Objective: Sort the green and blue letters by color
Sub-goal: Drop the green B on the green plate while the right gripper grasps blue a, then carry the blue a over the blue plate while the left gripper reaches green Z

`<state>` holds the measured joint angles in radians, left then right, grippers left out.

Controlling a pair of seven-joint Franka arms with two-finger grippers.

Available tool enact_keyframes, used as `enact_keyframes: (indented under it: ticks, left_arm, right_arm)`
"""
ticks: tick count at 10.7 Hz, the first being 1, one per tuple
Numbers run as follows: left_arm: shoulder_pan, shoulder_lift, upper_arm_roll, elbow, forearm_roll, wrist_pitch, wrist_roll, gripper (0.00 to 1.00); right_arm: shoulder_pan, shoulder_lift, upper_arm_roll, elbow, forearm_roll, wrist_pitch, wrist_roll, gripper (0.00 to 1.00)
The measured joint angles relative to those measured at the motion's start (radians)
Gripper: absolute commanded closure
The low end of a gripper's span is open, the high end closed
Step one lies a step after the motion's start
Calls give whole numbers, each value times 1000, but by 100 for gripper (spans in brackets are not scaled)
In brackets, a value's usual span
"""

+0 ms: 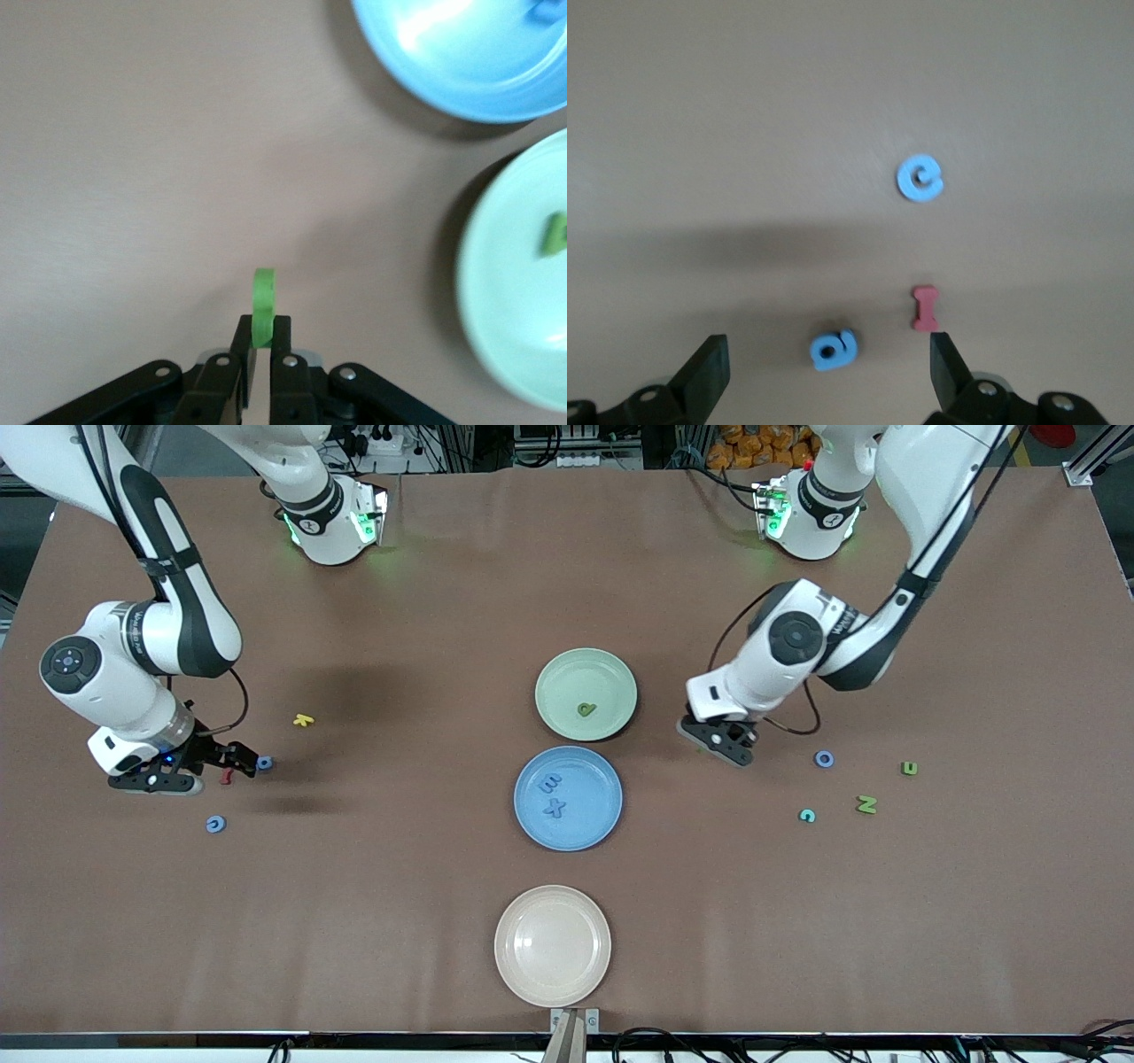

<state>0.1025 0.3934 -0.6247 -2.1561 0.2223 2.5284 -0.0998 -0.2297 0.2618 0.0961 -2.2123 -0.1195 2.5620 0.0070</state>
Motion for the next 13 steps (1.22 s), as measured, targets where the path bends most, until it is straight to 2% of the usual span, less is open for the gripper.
enact_keyframes:
  ticks: [2, 4, 5, 6, 7, 8, 9, 10, 11, 12, 13]
  left_arm:
    - [-74, 0, -38, 16, 0, -12, -244, 100]
    - [-185, 3, -39, 30, 1, -15, -483, 100]
    - [-227, 8, -39, 36, 1, -16, -552, 85]
    - [-256, 17, -38, 42, 1, -16, -600, 34]
    - [-272, 28, -37, 49, 1, -17, -627, 0]
    - [-281, 39, -34, 55, 1, -17, -638, 0]
    - [-284, 47, -29, 60, 1, -17, -639, 0]
    - [-284, 51, -22, 63, 9, -17, -639, 0]
    - [-284, 54, -16, 65, 18, -17, -639, 0]
    - [-283, 54, -10, 67, 21, -17, -640, 0]
    - [-278, 54, -2, 74, 22, -37, -641, 0]
  right_arm:
    - [-31, 0, 1, -55, 0, 37, -7, 0]
    - [-35, 12, 3, -114, 0, 107, -7, 0]
    - [-35, 28, 6, -135, 0, 143, -7, 0]
    - [-35, 52, 7, -144, 0, 168, -7, 0]
    - [-35, 75, 7, -144, 0, 191, -7, 0]
    - [-35, 96, 8, -144, 0, 214, -7, 0]
    - [-35, 113, 8, -144, 0, 231, -7, 14]
    - [-35, 126, 8, -144, 0, 245, -7, 49]
    - [-35, 136, 8, -144, 0, 260, -7, 76]
    - [-35, 144, 8, -144, 0, 268, -7, 95]
    - [-35, 141, 8, -143, 0, 271, -7, 100]
